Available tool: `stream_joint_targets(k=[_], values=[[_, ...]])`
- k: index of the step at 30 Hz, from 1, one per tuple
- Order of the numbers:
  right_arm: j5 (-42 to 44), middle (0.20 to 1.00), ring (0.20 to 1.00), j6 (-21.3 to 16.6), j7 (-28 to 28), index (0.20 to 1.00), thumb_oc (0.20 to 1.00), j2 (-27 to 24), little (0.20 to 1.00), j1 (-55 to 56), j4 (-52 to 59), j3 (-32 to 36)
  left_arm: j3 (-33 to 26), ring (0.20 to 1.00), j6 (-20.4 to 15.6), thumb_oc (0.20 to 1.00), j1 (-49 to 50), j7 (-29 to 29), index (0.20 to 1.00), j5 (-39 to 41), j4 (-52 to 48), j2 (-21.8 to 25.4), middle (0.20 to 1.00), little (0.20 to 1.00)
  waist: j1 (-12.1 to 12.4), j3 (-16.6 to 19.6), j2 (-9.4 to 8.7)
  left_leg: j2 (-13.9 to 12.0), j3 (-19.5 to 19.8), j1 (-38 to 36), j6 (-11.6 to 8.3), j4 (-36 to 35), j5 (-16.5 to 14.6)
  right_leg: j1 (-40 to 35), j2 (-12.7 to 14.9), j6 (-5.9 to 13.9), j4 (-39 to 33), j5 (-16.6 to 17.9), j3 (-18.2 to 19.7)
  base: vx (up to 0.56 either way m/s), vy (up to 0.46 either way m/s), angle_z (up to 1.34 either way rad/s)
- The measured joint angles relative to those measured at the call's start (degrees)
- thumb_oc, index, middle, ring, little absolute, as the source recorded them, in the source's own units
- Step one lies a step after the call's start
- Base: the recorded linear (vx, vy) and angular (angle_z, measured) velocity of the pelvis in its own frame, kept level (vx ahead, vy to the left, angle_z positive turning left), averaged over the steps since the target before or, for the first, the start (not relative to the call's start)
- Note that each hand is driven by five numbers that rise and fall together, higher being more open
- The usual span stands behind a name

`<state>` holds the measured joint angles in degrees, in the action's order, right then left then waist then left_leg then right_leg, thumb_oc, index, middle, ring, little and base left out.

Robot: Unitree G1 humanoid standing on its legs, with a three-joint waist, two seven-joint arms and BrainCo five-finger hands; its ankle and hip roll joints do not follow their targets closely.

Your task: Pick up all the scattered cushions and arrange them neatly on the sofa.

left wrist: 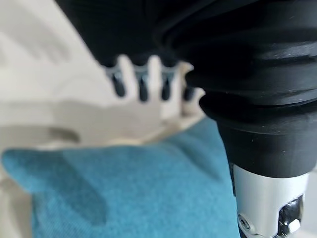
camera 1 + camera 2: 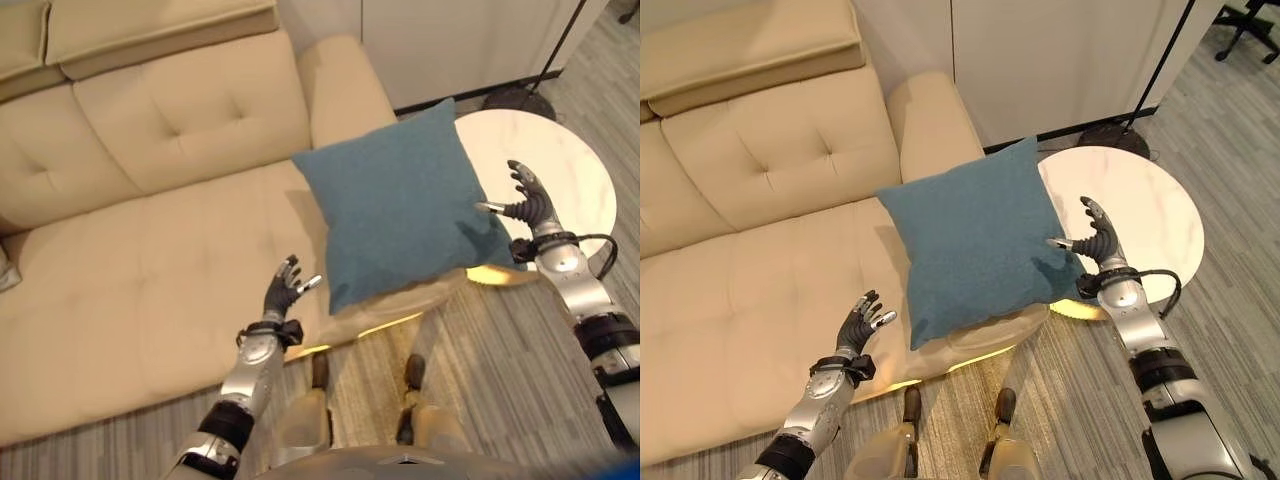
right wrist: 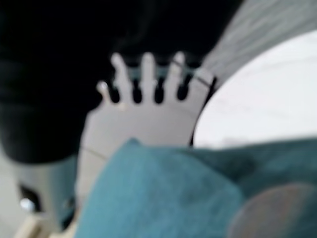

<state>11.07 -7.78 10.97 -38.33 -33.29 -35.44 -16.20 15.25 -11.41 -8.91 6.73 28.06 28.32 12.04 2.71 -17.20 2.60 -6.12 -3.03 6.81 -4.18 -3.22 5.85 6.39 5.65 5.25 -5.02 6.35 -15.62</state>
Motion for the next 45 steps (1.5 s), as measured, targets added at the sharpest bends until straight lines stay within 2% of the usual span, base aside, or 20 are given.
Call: stream_joint_targets(k=[1, 7, 13, 18, 24, 26, 29, 32, 37, 38, 39, 40, 45], values=[[0.57, 1.0, 1.0, 0.17, 0.0, 1.0, 1.0, 0.05, 1.0, -2.72, -1.98, -0.21, 0.65, 1.0, -0.18, 1.0, -1.97, 0.05, 1.0, 0.0, -0.01, 0.19, 1.0, 1.0, 0.15, -1.45, 0.03, -0.04, 0.67, 0.95, -0.05, 0.09, 0.37, 0.62, -0.05, -0.17, 0.09, 0.17, -0.76, -0.11, -0.04, 0.26], [0.57, 1.0, 1.0, 0.65, 1.15, 1.0, 1.0, -0.44, 1.0, -11.67, -8.26, -1.16, 3.03, 1.0, -0.28, 1.0, -8.28, 1.38, 1.0, -0.01, 0.19, 1.87, 1.0, 1.0, 0.67, -4.64, -0.13, -0.38, 0.77, 5.04, -0.25, 0.22, 1.36, 6.52, 0.34, -0.88, 4.3, -0.74, -0.63, -0.06, -0.015, 0.02], [-0.06, 1.0, 1.0, 1.59, 4.13, 1.0, 1.0, -0.79, 1.0, -12.05, -8.86, -1.03, 3.08, 1.0, -0.78, 1.0, -10.67, 3.03, 1.0, -0.01, -0.04, 2.2, 1.0, 1.0, -0.17, -5.08, 0.31, -0.33, -0.1, 5.51, -0.14, -0.39, 1.46, 9.25, 0.7, -1.29, 7.32, -2.02, 0.5, -0.01, 0.003, -0.06], [0.04, 1.0, 1.0, 2.19, 4.46, 1.0, 1.0, -0.74, 1.0, -14.14, -11.04, -2.36, 3.3, 1.0, -0.8, 1.0, -10.83, 3.42, 1.0, -0.01, -0.04, 2.16, 1.0, 1.0, -0.34, -5.3, 0.75, -0.39, -1.09, 5.67, -0.1, -0.62, 1.49, 11.38, 1.1, -1.63, 10.08, -2.95, 1.49, -0.02, -0.002, -0.1], [3.99, 1.0, 1.0, 2.28, 3.22, 1.0, 1.0, 2.39, 1.0, -16.09, -13.38, -2.56, 6.17, 1.0, -0.86, 1.0, -13.0, 3.59, 1.0, 0.09, 0.23, 1.77, 1.0, 1.0, -0.54, -5.4, 1.04, -0.26, -1.54, 6.6, 0.01, -0.57, 1.72, 14.5, 1.46, -1.94, 14.28, -4.74, 2.3, -0.03, -0.003, -0.03], [5.66, 1.0, 1.0, 2.34, 3.2, 1.0, 1.0, 3.3, 1.0, -18.31, -13.42, -4.39, 7.32, 1.0, -0.94, 1.0, -15.41, 3.65, 1.0, 0.16, 2.28, 1.25, 1.0, 1.0, -1.28, -5.68, 1.53, -0.19, -1.44, 7.2, -0.01, -0.54, 1.98, 15.64, 1.74, -1.71, 15.88, -5.5, 2.33, 0.0, 0.0, 0.0], [6.97, 1.0, 1.0, 2.3, 3.27, 1.0, 1.0, 5.4, 1.0, -21.6, -13.44, -6.15, 7.22, 1.0, -0.98, 1.0, -18.94, 4.86, 1.0, 2.55, 6.66, -0.43, 1.0, 1.0, -2.11, -5.81, 1.82, -0.3, -1.4, 8.33, -0.23, -0.56, 2.47, 17.72, 1.84, -2.17, 17.69, -6.07, 2.43, 0.0, 0.0, 0.0], [7.94, 1.0, 1.0, 2.31, 3.3, 1.0, 1.0, 6.79, 1.0, -21.96, -13.41, -6.6, 7.42, 1.0, -0.86, 1.0, -19.45, 5.06, 1.0, 3.03, 7.04, -1.09, 1.0, 1.0, -2.06, -5.83, 1.86, -0.65, -1.41, 8.4, -0.4, -0.62, 2.61, 18.21, 1.82, -2.56, 18.41, -6.32, 2.42, 0.0, 0.0, 0.0], [11.64, 1.0, 1.0, 1.87, 5.27, 1.0, 1.0, 11.94, 1.0, -22.45, -12.33, -8.05, 7.34, 1.0, -1.33, 1.0, -20.23, 7.53, 1.0, 9.02, 9.14, -3.05, 1.0, 1.0, -3.68, -5.79, 1.94, -0.94, -1.68, 8.43, -0.48, -0.6, 2.67, 19.3, 1.66, -3.4, 20.44, -7.22, 2.77, 0.0, -0.001, -0.02], [12.11, 1.0, 1.0, 1.83, 5.31, 1.0, 1.0, 12.66, 1.0, -22.55, -11.73, -8.49, 7.51, 0.918, -1.42, 0.918, -20.64, 7.53, 0.918, 9.67, 9.67, -3.46, 0.918, 0.918, -3.77, -5.78, 1.94, -0.93, -1.9, 8.34, -0.49, -0.63, 2.67, 19.39, 1.55, -3.41, 20.56, -7.22, 2.95, -0.01, -0.003, -0.1], [13.08, 0.495, 0.495, 1.57, 5.31, 0.495, 0.495, 13.61, 0.495, -22.57, -10.35, -9.44, 7.54, 0.498, -1.46, 0.498, -21.46, 7.59, 0.498, 11.02, 10.83, -4.12, 0.498, 0.498, -3.87, -5.78, 1.95, -0.92, -2.33, 8.25, -0.49, -0.63, 2.67, 19.8, 1.45, -3.46, 21.08, -7.27, 3.41, -0.01, -0.004, -0.13], [13.47, 0.2, 0.2, 1.19, 5.3, 0.2, 0.2, 13.8, 0.2, -22.65, -9.91, -9.75, 7.49, 0.2, -1.49, 0.2, -21.57, 7.72, 0.2, 11.49, 11.26, -4.18, 0.2, 0.2, -3.82, -5.77, 1.96, -0.93, -2.51, 8.26, -0.5, -0.61, 2.67, 19.97, 1.51, -3.49, 21.22, -7.27, 3.56, -0.02, -0.003, -0.11], [14.08, 0.2, 0.2, 0.72, 5.29, 0.2, 0.2, 13.58, 0.2, -22.76, -8.27, -11.04, 7.49, 0.2, -2.04, 0.2, -21.57, 8.75, 0.2, 14.19, 11.32, -4.03, 0.2, 0.2, -3.8, -5.73, 1.94, -0.95, -2.53, 8.15, -0.62, -0.38, 2.8, 20.04, 1.5, -3.5, 21.75, -7.26, 3.61, -0.01, -0.004, 0.0]])
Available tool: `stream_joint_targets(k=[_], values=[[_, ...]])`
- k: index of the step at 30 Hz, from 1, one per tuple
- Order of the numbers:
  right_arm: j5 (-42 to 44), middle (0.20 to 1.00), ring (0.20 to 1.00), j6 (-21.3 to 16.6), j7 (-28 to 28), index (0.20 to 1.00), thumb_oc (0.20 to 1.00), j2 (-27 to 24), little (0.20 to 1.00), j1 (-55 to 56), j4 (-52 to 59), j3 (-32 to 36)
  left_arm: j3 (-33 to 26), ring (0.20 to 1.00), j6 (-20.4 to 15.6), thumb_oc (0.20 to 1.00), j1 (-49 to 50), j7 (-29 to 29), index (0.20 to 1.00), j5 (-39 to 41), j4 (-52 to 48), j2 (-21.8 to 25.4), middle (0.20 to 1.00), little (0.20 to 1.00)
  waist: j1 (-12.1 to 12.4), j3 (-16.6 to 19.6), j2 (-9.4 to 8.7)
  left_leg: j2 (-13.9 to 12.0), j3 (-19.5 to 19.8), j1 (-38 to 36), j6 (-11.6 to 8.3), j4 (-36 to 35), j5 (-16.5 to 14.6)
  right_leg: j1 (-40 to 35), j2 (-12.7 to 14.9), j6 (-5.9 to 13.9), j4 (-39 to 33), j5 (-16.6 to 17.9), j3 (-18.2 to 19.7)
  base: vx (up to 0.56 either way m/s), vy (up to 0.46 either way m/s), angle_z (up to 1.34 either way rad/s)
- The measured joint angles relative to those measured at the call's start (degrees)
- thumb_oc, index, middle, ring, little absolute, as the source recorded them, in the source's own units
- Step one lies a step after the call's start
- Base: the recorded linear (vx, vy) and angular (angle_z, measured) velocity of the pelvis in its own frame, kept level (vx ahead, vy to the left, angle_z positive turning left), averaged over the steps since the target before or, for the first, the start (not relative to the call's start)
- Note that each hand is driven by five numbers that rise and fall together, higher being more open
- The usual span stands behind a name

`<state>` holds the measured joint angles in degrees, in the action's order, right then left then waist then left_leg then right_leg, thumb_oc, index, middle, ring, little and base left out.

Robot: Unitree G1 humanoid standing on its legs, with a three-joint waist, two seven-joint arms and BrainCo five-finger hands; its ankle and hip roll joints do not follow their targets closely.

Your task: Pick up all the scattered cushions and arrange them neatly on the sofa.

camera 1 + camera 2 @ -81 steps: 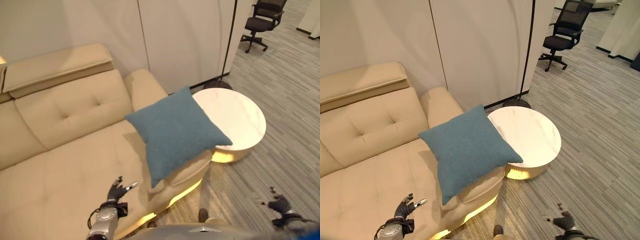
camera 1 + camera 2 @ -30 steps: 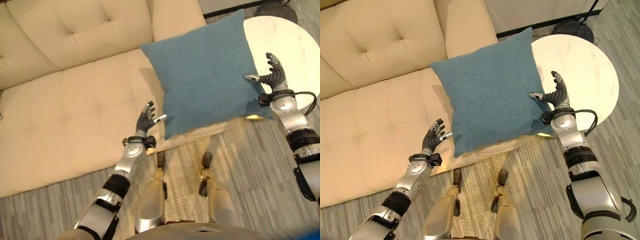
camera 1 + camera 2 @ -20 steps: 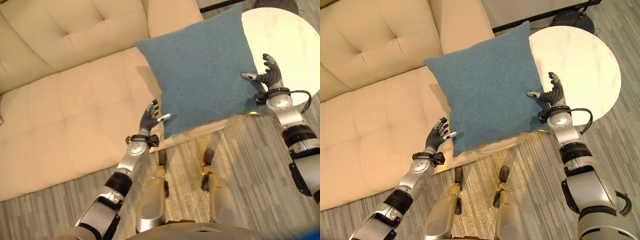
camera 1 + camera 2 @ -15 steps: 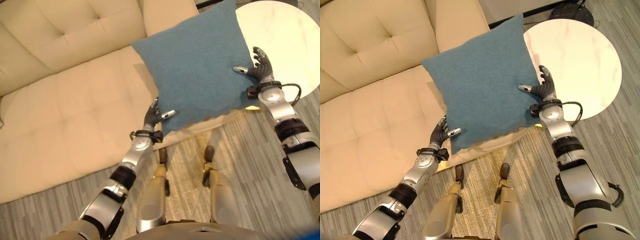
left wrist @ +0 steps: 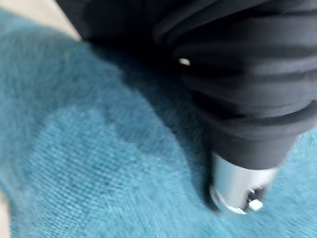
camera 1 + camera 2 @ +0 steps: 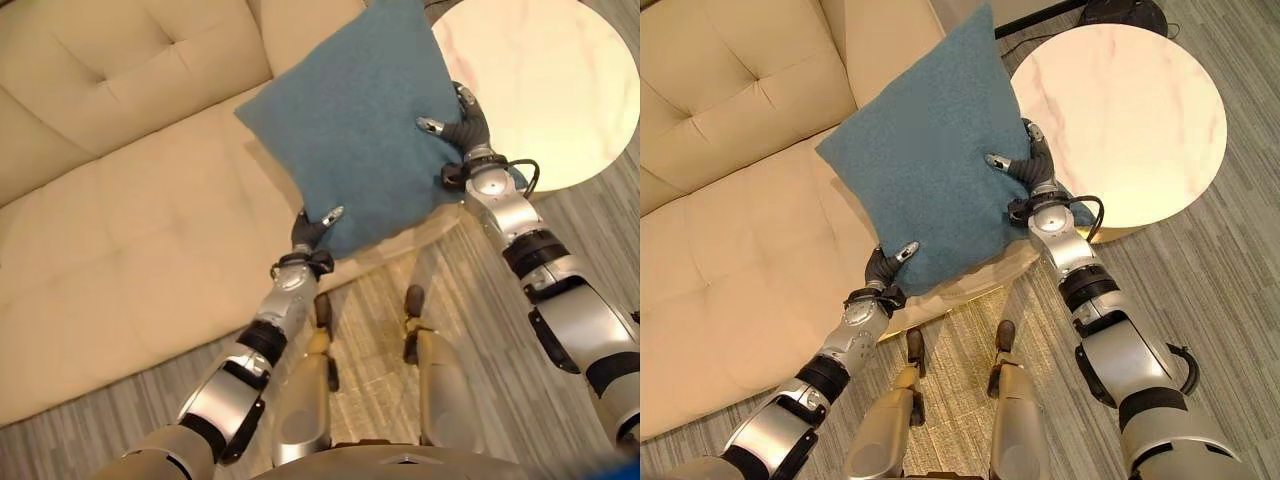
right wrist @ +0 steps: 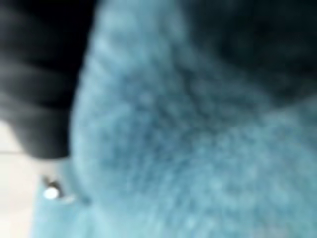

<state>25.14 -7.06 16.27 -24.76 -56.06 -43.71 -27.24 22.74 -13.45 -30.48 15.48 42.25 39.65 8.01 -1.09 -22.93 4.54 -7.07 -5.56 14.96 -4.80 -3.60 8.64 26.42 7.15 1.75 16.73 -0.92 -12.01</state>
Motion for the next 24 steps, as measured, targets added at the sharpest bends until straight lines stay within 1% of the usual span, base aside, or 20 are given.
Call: stream_joint_targets(k=[4, 10, 16, 17, 19, 20, 23, 24], values=[[-0.03, 0.2, 0.2, -0.25, -0.01, 0.2, 0.2, 0.07, 0.2, 0.14, 2.4, -0.51, 0.05, 0.2, -0.3, 0.2, 0.0, 0.0, 0.2, 0.09, -0.04, -0.01, 0.2, 0.2, -0.07, 0.03, -0.05, -0.02, 0.0, -0.1, 0.05, 0.21, 0.04, -0.1, 0.0, -0.05, 0.25, 0.04, 0.04, 0.0, 0.0, 0.0], [-0.24, 0.2, 0.2, -0.27, -0.03, 0.2, 0.2, -0.03, 0.2, 3.7, 7.67, -0.5, 0.03, 0.2, -0.16, 0.2, 0.99, 0.0, 0.2, 1.92, -0.65, 0.02, 0.2, 0.2, -0.17, 0.12, -0.27, -0.2, -0.07, -1.47, 0.08, 0.19, 0.04, -1.47, -0.03, -0.15, 0.23, 0.1, 0.04, 0.0, -0.011, 0.0], [-1.53, 0.2, 0.2, -0.58, -0.14, 0.2, 0.2, -0.03, 0.2, 11.12, 17.24, 0.62, 0.26, 0.2, 0.88, 0.2, 7.21, -0.01, 0.2, 2.21, -7.04, 0.86, 0.2, 0.2, -1.33, 0.16, -0.81, -0.36, -0.53, -4.28, 0.65, -0.31, -0.33, -4.18, -0.21, -0.1, -0.3, 0.03, 0.24, 0.02, -0.015, -0.02], [-1.82, 0.2, 0.2, -0.69, -0.25, 0.2, 0.2, -0.04, 0.2, 13.94, 20.29, 1.4, 0.55, 0.2, 1.43, 0.2, 8.94, -0.03, 0.2, 2.21, -8.9, 1.45, 0.2, 0.2, -1.47, 0.14, -0.87, -0.49, -0.6, -5.25, 0.9, -0.32, -0.52, -5.22, -0.41, -0.08, -0.57, 0.01, 0.25, 0.02, -0.019, -0.05], [-1.83, 0.2, 0.2, -0.94, -0.33, 0.2, 0.2, -0.05, 0.2, 15.64, 21.64, 1.56, 0.7, 0.2, 1.64, 0.2, 10.38, -0.08, 0.2, 2.2, -10.14, 1.91, 0.2, 0.2, -1.57, 0.26, -1.03, -0.6, -0.95, -6.1, 1.25, -0.27, -0.79, -6.06, -0.58, -0.05, -0.69, -0.04, 0.43, 0.04, -0.025, -0.09], [-1.84, 0.2, 0.2, -0.99, -0.36, 0.2, 0.2, -0.08, 0.2, 17.85, 24.89, 2.39, 0.67, 0.2, 1.88, 0.2, 12.03, -0.09, 0.2, 2.19, -12.95, 2.64, 0.2, 0.2, -1.59, 0.37, -1.24, -0.83, -1.44, -6.41, 1.35, -0.33, -0.94, -6.16, -0.9, -0.1, -0.68, -0.05, 0.79, 0.03, -0.022, -0.15], [-1.8, 0.2, 0.2, -1.37, -0.68, 0.2, 0.2, -0.1, 0.2, 19.16, 26.3, 2.74, 0.45, 0.2, 1.96, 0.2, 13.24, -0.14, 0.2, 2.22, -14.58, 3.34, 0.2, 0.2, -1.73, 0.41, -1.39, -1.2, -1.91, -7.31, 1.39, -0.31, -0.97, -6.74, -1.32, -0.15, -0.66, -0.02, 1.12, 0.02, -0.046, -0.09], [-1.8, 0.2, 0.2, -1.37, -0.81, 0.2, 0.2, -0.15, 0.2, 21.96, 29.33, 4.21, 0.41, 0.2, 2.1, 0.2, 14.72, -0.14, 0.2, 2.22, -17.42, 4.16, 0.2, 0.2, -1.85, 0.42, -1.39, -1.58, -1.92, -8.23, 1.46, -0.46, -1.08, -7.67, -1.65, -0.44, -0.63, -0.23, 1.05, 0.03, -0.036, 0.0]])
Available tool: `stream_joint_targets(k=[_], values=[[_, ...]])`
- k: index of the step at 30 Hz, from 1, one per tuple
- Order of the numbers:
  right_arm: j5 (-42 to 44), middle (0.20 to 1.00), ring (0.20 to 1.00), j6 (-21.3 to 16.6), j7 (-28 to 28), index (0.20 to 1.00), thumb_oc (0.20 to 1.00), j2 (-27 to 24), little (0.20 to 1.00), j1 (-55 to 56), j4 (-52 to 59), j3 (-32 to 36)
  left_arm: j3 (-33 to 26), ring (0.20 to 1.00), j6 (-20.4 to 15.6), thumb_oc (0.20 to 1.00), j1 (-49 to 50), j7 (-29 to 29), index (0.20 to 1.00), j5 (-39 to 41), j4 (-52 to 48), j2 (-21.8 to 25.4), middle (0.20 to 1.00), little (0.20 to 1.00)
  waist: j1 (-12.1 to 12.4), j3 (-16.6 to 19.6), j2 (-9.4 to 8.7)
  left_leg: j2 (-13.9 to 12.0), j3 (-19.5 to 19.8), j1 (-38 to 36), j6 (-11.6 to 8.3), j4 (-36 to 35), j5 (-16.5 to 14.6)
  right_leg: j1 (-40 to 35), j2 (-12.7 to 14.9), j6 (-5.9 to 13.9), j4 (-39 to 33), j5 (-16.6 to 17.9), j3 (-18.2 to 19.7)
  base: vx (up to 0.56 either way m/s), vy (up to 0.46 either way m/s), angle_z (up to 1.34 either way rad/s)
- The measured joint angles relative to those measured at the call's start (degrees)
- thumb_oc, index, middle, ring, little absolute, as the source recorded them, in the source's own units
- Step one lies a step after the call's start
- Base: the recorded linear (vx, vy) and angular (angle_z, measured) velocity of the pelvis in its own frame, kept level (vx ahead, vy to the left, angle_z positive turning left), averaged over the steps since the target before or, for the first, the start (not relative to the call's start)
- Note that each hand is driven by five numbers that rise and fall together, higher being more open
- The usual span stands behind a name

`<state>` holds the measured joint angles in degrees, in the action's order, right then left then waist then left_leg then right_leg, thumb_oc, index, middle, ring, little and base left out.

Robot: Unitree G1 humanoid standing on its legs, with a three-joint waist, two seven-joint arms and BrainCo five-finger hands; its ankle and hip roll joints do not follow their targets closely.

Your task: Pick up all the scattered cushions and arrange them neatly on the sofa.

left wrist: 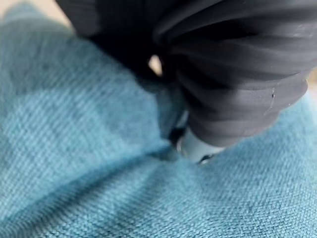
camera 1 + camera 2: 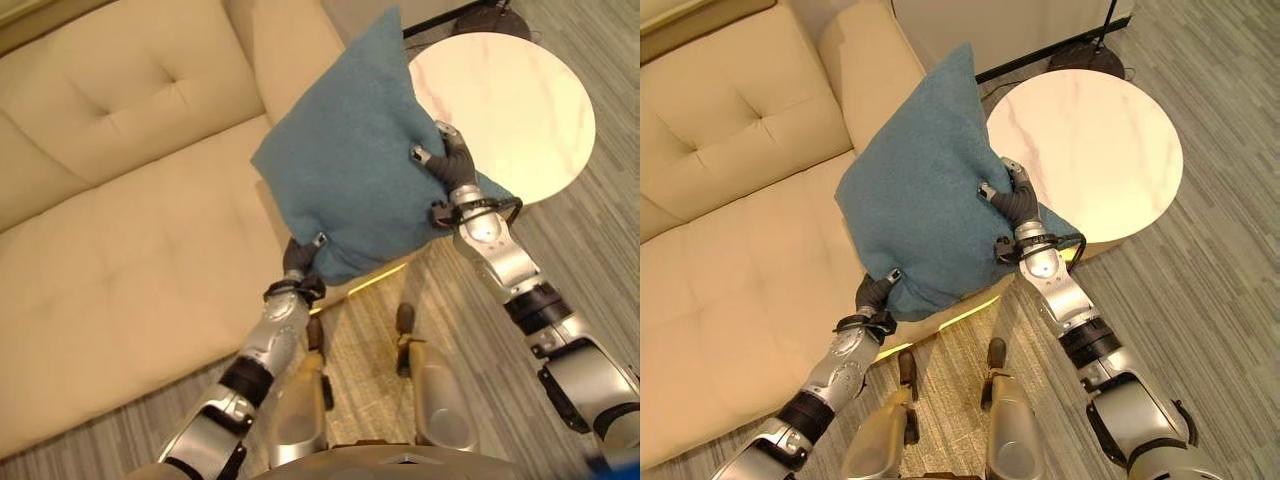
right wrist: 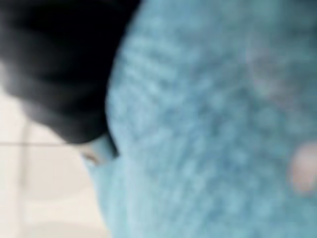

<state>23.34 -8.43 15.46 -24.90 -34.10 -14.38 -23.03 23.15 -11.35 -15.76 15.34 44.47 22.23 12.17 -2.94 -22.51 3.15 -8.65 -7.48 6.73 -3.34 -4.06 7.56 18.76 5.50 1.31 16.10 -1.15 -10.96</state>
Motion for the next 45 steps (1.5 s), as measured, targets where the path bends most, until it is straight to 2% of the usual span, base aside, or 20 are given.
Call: stream_joint_targets(k=[12, 16, 17, 18, 19, 21, 22, 24, 26, 28, 31, 33, 37, 39, 40, 41, 42, 43, 44, 45], values=[[0.31, 0.2, 0.2, -3.11, -3.56, 0.2, 0.2, -1.66, 0.2, 8.03, 13.3, 4.67, -3.13, 0.2, -0.28, 0.2, 5.36, -1.24, 0.2, -1.11, -11.87, 2.45, 0.2, 0.2, -0.02, 1.79, 1.79, -2.61, -0.62, -3.36, 0.82, 0.49, -1.04, -4.18, -2.31, -2.8, 0.97, -2.11, -1.77, 0.01, -0.043, 0.04], [0.34, 0.2, 0.2, -4.73, -4.04, 0.2, 0.2, -2.73, 0.2, 11.64, 15.74, 6.46, -3.08, 0.2, -0.45, 0.2, 6.23, -1.63, 0.2, -3.44, -13.8, 1.97, 0.2, 0.2, 0.6, 4.17, 2.98, -3.89, 1.56, -1.89, 1.6, 1.22, -1.32, -5.56, -2.09, -3.52, 0.81, -3.28, -5.79, -0.04, -0.031, 0.49], [0.33, 0.2, 0.2, -5.16, -4.06, 0.2, 0.2, -2.76, 0.2, 12.98, 16.13, 7.1, -3.46, 0.2, -0.51, 0.2, 6.29, -1.63, 0.2, -4.0, -14.23, 2.43, 0.2, 0.2, 0.96, 4.97, 2.66, -4.55, -2.9, -1.24, 3.78, 1.78, -4.74, -5.82, -1.3, -3.85, 0.97, -3.58, -7.5, 0.0, -0.005, 0.68], [0.33, 0.2, 0.2, -5.18, -4.06, 0.2, 0.2, -2.96, 0.2, 13.71, 16.61, 7.29, -3.72, 0.2, -0.51, 0.2, 6.29, -1.63, 0.2, -4.64, -14.39, 2.58, 0.2, 0.2, 0.88, 5.32, 2.22, -4.7, -5.12, -1.03, 4.17, 2.02, -7.04, -5.97, -0.61, -4.05, 0.75, -3.71, -8.36, 0.01, 0.035, 1.0], [0.29, 0.2, 0.2, -5.2, -4.19, 0.2, 0.2, -3.48, 0.2, 14.77, 17.6, 7.71, -4.23, 0.2, -0.52, 0.2, 6.32, -1.63, 0.2, -5.77, -15.2, 3.02, 0.2, 0.2, 0.7, 5.92, 1.55, -5.25, -10.21, -0.49, 4.57, 4.57, -8.55, -6.54, 1.71, -5.11, 0.27, -4.07, -11.34, 0.09, 0.064, 0.92], [0.26, 0.2, 0.2, -5.39, -4.52, 0.2, 0.2, -3.51, 0.2, 16.87, 17.67, 9.48, -3.96, 0.2, -0.52, 0.2, 6.4, -1.87, 0.2, -5.84, -15.41, 2.97, 0.2, 0.2, 0.67, 6.5, 0.28, -4.73, -14.4, -0.61, 3.59, 9.58, -8.07, -8.15, 4.46, -5.1, -0.31, -4.07, -13.31, 0.11, 0.109, 0.94], [0.43, 0.2, 0.2, -5.4, -4.71, 0.2, 0.2, -2.9, 0.2, 20.01, 17.79, 11.11, -3.94, 0.2, -0.59, 0.2, 6.52, -2.57, 0.2, -5.87, -15.48, 2.88, 0.2, 0.2, -0.08, 7.94, -1.14, -3.62, -16.61, -1.26, 1.89, 13.41, -7.69, -10.43, 6.35, -4.2, -2.32, -4.16, -15.03, 0.07, 0.14, 0.98], [1.06, 0.2, 0.2, -5.61, -5.28, 0.2, 0.2, -2.82, 0.2, 21.91, 17.88, 11.39, -4.43, 0.2, -1.23, 0.2, 7.69, -2.84, 0.2, -5.89, -17.04, 2.95, 0.2, 0.2, -0.33, 10.15, -0.61, -3.31, -16.95, -4.09, 1.29, 12.94, -6.72, -11.47, 6.21, -2.35, -3.01, -4.31, -16.3, 0.07, 0.139, 0.69], [1.83, 0.2, 0.2, -5.82, -5.88, 0.2, 0.2, -2.05, 0.2, 25.44, 18.55, 14.42, -4.26, 0.2, -1.53, 0.2, 7.8, -3.58, 0.2, -7.22, -19.22, 2.46, 0.2, 0.2, -1.93, 11.94, 0.46, -2.38, -17.03, -5.66, 0.34, 7.62, -6.05, -12.68, 6.02, -0.65, -2.18, -3.72, -19.91, 0.09, 0.189, 0.98], [2.33, 0.2, 0.2, -5.76, -6.48, 0.2, 0.2, -0.21, 0.2, 26.67, 18.47, 14.57, -4.83, 0.2, -2.22, 0.2, 7.86, -3.78, 0.2, -8.04, -19.8, 4.63, 0.2, 0.2, -1.19, 13.0, -1.63, -0.1, -15.66, -5.98, 1.21, 5.7, -5.35, -12.71, 7.32, 0.05, -2.4, -3.29, -16.91, 0.14, 0.313, 0.72], [2.4, 0.2, 0.2, -5.67, -6.97, 0.2, 0.2, 2.47, 0.2, 27.58, 18.39, 13.14, -6.03, 0.2, -2.38, 0.2, 8.31, -3.79, 0.2, -9.55, -19.9, 7.19, 0.2, 0.2, 1.14, 15.19, -3.19, 2.47, -14.04, -7.89, 1.64, 2.07, -4.94, -15.03, 8.86, 2.48, -4.32, -2.45, -16.71, 0.09, 0.334, 0.38], [2.4, 0.2, 0.2, -5.6, -7.67, 0.2, 0.2, 4.77, 0.2, 27.76, 18.36, 12.92, -6.36, 0.2, -2.54, 0.2, 8.53, -3.79, 0.2, -10.57, -19.99, 9.49, 0.2, 0.2, 3.46, 16.63, -5.71, 4.26, -13.18, -7.34, 2.3, 2.04, -5.45, -15.92, 10.15, 3.5, -5.31, -1.58, -16.66, 0.08, 0.482, 0.33], [2.35, 0.2, 0.2, -5.6, -7.67, 0.2, 0.2, 7.15, 0.2, 27.66, 18.34, 13.23, -6.42, 0.2, -2.75, 0.2, 8.54, -3.78, 0.2, -12.3, -20.01, 10.21, 0.2, 0.2, 3.83, 17.43, -8.45, 6.89, -11.28, -6.34, 3.62, 2.44, -5.39, -15.84, 12.57, 5.13, -5.73, 0.12, -15.67, -0.02, 0.286, 0.3], [2.31, 0.2, 0.2, -5.6, -7.68, 0.2, 0.2, 7.73, 0.2, 27.65, 18.31, 13.19, -6.38, 0.2, -2.75, 0.2, 8.55, -3.78, 0.2, -12.56, -20.01, 10.75, 0.2, 0.2, 3.94, 17.4, -8.85, 7.49, -10.72, -5.97, 4.27, 2.12, -5.26, -15.61, 13.23, 5.59, -5.7, 0.57, -14.47, 0.08, 0.172, 0.28], [2.33, 0.2, 0.2, -5.57, -7.7, 0.2, 0.2, 7.95, 0.2, 27.95, 17.72, 13.2, -6.32, 0.2, -2.75, 0.2, 8.62, -3.73, 0.2, -12.58, -20.0, 10.65, 0.2, 0.2, 3.06, 17.08, -8.57, 8.45, -8.3, -6.22, 5.91, 1.6, -5.16, -14.17, 13.65, 5.95, -1.54, 0.48, -8.85, 0.13, 0.246, 0.59], [2.33, 0.2, 0.2, -5.54, -7.7, 0.2, 0.2, 7.87, 0.2, 28.34, 17.61, 13.35, -6.3, 0.2, -2.8, 0.2, 8.78, -3.72, 0.2, -12.6, -20.06, 10.38, 0.2, 0.2, 2.58, 16.63, -7.71, 8.13, -6.81, -7.15, 6.79, 0.23, -4.47, -12.48, 13.08, 6.94, 1.77, -0.63, -4.09, 0.09, 0.17, 0.73], [2.33, 0.2, 0.2, -5.54, -7.72, 0.2, 0.2, 7.86, 0.2, 28.7, 17.61, 13.31, -6.2, 0.2, -2.81, 0.2, 8.82, -3.69, 0.2, -12.67, -20.15, 10.47, 0.2, 0.2, 1.94, 16.34, -7.05, 7.61, -6.27, -7.69, 7.3, -0.92, -4.19, -12.41, 10.96, 9.85, 1.65, -2.83, 0.64, 0.08, 0.097, 0.55], [2.33, 0.2, 0.2, -5.56, -7.75, 0.2, 0.2, 7.88, 0.2, 28.78, 17.61, 13.09, -6.31, 0.2, -2.82, 0.2, 8.82, -3.69, 0.2, -13.24, -20.53, 10.89, 0.2, 0.2, 1.72, 16.16, -7.01, 7.32, -5.26, -7.61, 7.34, -1.24, -3.99, -11.67, 8.37, 10.54, 0.72, -3.81, 4.84, 0.07, 0.064, 0.45], [2.34, 0.2, 0.2, -5.56, -7.81, 0.2, 0.2, 7.87, 0.2, 28.86, 17.62, 13.11, -6.42, 0.2, -2.85, 0.2, 8.84, -3.69, 0.2, -14.15, -20.67, 11.31, 0.2, 0.2, 1.67, 16.05, -7.26, 7.35, -5.04, -7.54, 7.18, -1.23, -3.86, -11.13, 6.45, 10.53, -0.06, -3.81, 6.46, 0.08, 0.065, 0.35], [2.35, 0.2, 0.2, -5.58, -8.34, 0.2, 0.2, 7.87, 0.2, 28.94, 17.62, 12.96, -6.81, 0.2, -3.04, 0.2, 9.27, -3.69, 0.2, -15.07, -20.75, 11.73, 0.2, 0.2, 2.41, 15.81, -7.56, 7.46, -3.5, -7.56, 7.22, -1.24, -3.79, -9.71, 1.78, 8.86, -0.23, -4.6, 6.71, 0.08, 0.015, 0.43]])
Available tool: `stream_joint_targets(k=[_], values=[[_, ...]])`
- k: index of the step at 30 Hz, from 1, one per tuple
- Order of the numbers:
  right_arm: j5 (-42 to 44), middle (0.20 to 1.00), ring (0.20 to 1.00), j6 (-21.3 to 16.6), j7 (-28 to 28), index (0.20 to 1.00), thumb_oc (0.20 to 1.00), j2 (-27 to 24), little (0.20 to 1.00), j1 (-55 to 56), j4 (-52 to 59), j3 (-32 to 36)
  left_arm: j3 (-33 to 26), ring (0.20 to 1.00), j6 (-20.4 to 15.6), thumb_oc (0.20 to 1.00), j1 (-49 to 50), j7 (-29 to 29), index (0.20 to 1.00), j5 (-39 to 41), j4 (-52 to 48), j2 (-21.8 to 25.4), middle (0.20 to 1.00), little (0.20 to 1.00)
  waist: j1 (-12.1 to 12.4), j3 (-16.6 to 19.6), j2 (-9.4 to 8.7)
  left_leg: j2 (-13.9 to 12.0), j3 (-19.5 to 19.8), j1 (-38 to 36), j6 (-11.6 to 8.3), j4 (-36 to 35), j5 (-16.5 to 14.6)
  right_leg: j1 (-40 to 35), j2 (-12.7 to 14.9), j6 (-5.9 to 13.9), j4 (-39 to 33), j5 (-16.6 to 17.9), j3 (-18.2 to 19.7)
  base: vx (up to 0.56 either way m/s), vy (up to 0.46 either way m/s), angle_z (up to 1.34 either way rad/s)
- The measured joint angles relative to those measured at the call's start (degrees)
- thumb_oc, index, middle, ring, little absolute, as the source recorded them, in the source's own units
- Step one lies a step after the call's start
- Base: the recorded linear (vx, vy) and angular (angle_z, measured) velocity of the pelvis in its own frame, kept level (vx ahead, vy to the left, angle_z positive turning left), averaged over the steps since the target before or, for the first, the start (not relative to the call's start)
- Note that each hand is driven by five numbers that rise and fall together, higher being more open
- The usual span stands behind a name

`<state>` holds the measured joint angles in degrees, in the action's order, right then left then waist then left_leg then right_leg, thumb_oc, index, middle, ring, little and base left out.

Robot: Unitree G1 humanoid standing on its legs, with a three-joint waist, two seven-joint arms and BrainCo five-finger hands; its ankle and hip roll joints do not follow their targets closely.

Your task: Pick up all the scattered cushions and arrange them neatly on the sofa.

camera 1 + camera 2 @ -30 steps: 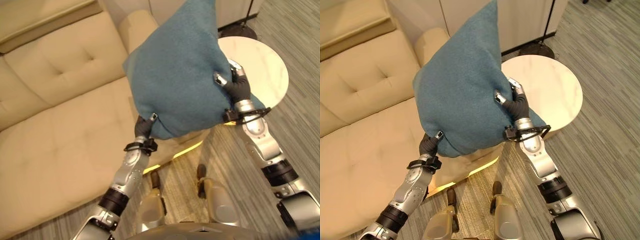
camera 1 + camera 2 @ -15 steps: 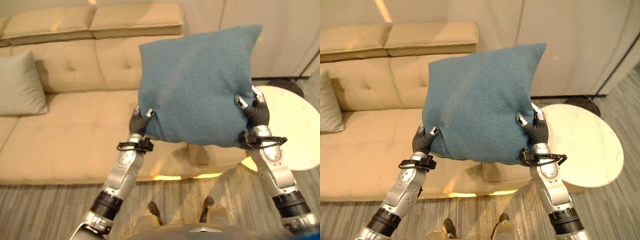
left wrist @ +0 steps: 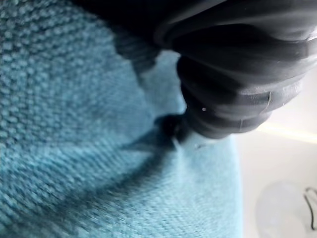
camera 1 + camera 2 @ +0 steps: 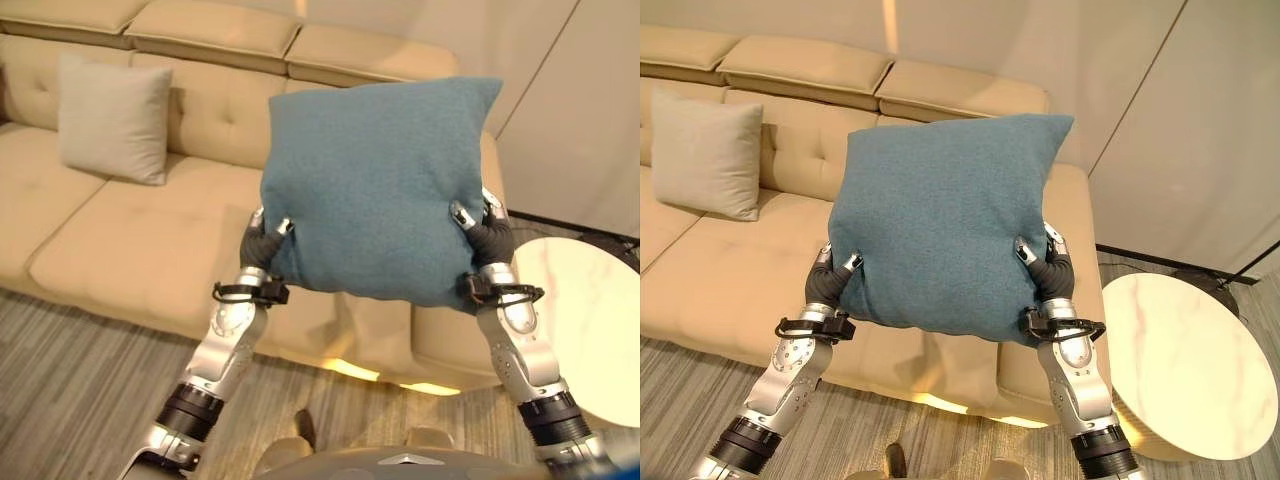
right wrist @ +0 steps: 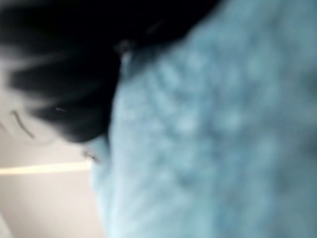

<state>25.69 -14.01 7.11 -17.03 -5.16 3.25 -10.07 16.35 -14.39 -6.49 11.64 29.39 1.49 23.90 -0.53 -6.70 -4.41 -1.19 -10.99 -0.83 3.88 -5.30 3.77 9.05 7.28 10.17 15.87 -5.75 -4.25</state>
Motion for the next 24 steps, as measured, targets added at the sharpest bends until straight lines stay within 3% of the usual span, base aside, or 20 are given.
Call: stream_joint_targets(k=[2, 4, 7, 8, 10, 11, 12, 13, 14, 16, 24], values=[[0.03, 0.2, 0.2, -0.32, -0.27, 0.2, 0.2, -0.54, 0.2, 0.26, 0.11, 0.42, -0.09, 0.2, -0.04, 0.2, 0.72, -0.02, 0.2, -1.71, -0.78, -0.36, 0.2, 0.2, -0.72, -0.31, 0.67, -0.14, 2.57, 1.36, -1.02, -0.23, 0.56, -2.1, -2.4, -5.14, -4.97, 0.76, -2.01, 0.05, 0.009, 0.8], [0.11, 0.2, 0.2, -0.88, -0.25, 0.2, 0.2, -2.87, 0.2, 1.77, 0.14, 0.89, 0.37, 0.2, -0.12, 0.2, 0.73, -0.08, 0.2, -1.9, -1.06, -2.3, 0.2, 0.2, -2.18, -1.02, 2.43, -0.42, 7.66, 3.4, -1.89, -0.26, 1.81, -5.1, -4.85, -5.05, -8.71, 1.34, -1.85, 0.03, 0.005, 1.24], [0.11, 0.2, 0.2, -0.72, -0.33, 0.2, 0.2, -5.69, 0.2, 4.11, 0.17, 1.62, 1.75, 0.2, -0.11, 0.2, 2.26, -0.25, 0.2, -1.8, -1.99, -3.04, 0.2, 0.2, -1.67, -1.61, 4.0, -0.36, 11.51, 4.12, -2.26, 0.07, 2.9, -6.92, -5.08, -8.36, -8.44, 0.26, -4.75, 0.06, 0.003, 1.05], [0.12, 0.2, 0.2, -0.72, -0.43, 0.2, 0.2, -5.73, 0.2, 4.19, 0.17, 1.61, 1.72, 0.2, -0.1, 0.2, 2.43, -0.4, 0.2, -1.78, -2.01, -3.1, 0.2, 0.2, -1.71, -1.76, 4.41, -0.3, 11.55, 4.05, -2.33, 0.1, 2.94, -7.35, -4.96, -8.65, -8.45, 0.06, -5.21, 0.06, 0.022, 0.8], [0.34, 0.2, 0.2, -0.71, -0.48, 0.2, 0.2, -5.76, 0.2, 5.26, 0.18, 1.89, 1.9, 0.2, -0.1, 0.2, 2.55, -0.64, 0.2, -1.71, -2.01, -3.24, 0.2, 0.2, -2.94, -1.88, 5.33, -0.31, 9.89, 4.18, -2.11, 0.52, 2.45, -9.22, -3.96, -9.0, -9.14, -0.34, -8.2, 0.03, 0.066, 0.77], [0.89, 0.2, 0.2, -0.7, -0.53, 0.2, 0.2, -5.81, 0.2, 5.77, 0.22, 2.15, 1.7, 0.2, -0.09, 0.2, 2.61, -1.2, 0.2, -1.68, -2.08, -3.16, 0.2, 0.2, -4.15, -1.96, 4.9, -1.8, 0.73, 4.41, -1.44, 2.13, -0.84, -10.11, -3.45, -9.0, -9.2, -0.88, -9.26, 0.04, 0.102, 0.66], [1.04, 0.2, 0.2, -0.7, -0.64, 0.2, 0.2, -6.22, 0.2, 5.85, 0.34, 2.28, 1.38, 0.2, -0.1, 0.2, 2.61, -1.45, 0.2, -1.68, -2.09, -2.94, 0.2, 0.2, -4.83, -1.91, 4.94, -2.63, -1.36, 4.67, -1.27, 2.48, -0.98, -10.3, -2.87, -8.78, -8.89, -1.31, -9.54, 0.08, 0.14, 0.69], [1.07, 0.2, 0.2, -0.7, -0.76, 0.2, 0.2, -6.72, 0.2, 6.07, 1.01, 2.6, 1.34, 0.2, -0.1, 0.2, 2.58, -1.96, 0.2, -1.68, -2.34, -3.14, 0.2, 0.2, -5.16, -1.86, 4.98, -3.61, -5.99, 5.0, -1.26, 3.14, -1.04, -10.52, -2.38, -8.63, -8.96, -1.49, -10.76, 0.06, 0.066, 0.46], [1.08, 0.2, 0.2, -0.7, -0.76, 0.2, 0.2, -6.84, 0.2, 6.29, 1.76, 3.03, 1.39, 0.2, -0.1, 0.2, 2.6, -2.15, 0.2, -1.67, -2.82, -3.24, 0.2, 0.2, -5.33, -1.91, 4.89, -3.64, -7.19, 5.19, -1.24, 3.46, -1.0, -10.5, -2.47, -8.38, -8.93, -1.74, -10.95, 0.12, 0.11, 0.33], [1.08, 0.2, 0.2, -0.7, -0.77, 0.2, 0.2, -6.51, 0.2, 6.37, 2.65, 3.37, 1.32, 0.2, -0.1, 0.2, 2.77, -2.26, 0.2, -1.66, -3.35, -3.36, 0.2, 0.2, -5.14, -1.6, 4.29, -3.26, -6.63, 5.25, -2.21, 3.23, 1.74, -10.5, -1.53, -7.63, -8.59, -2.39, -10.92, 0.21, 0.172, 0.17], [0.96, 0.2, 0.2, -0.58, -1.62, 0.2, 0.2, -5.93, 0.2, 6.58, 3.24, 4.04, 0.18, 0.2, -0.07, 0.2, 2.53, -2.23, 0.2, -1.67, -3.36, -2.59, 0.2, 0.2, -4.49, -1.44, 2.8, -0.9, -5.74, 4.68, -2.12, 3.69, 1.43, -11.49, 0.53, -6.0, -8.97, -3.35, -10.66, 0.21, 0.197, 0.09]])
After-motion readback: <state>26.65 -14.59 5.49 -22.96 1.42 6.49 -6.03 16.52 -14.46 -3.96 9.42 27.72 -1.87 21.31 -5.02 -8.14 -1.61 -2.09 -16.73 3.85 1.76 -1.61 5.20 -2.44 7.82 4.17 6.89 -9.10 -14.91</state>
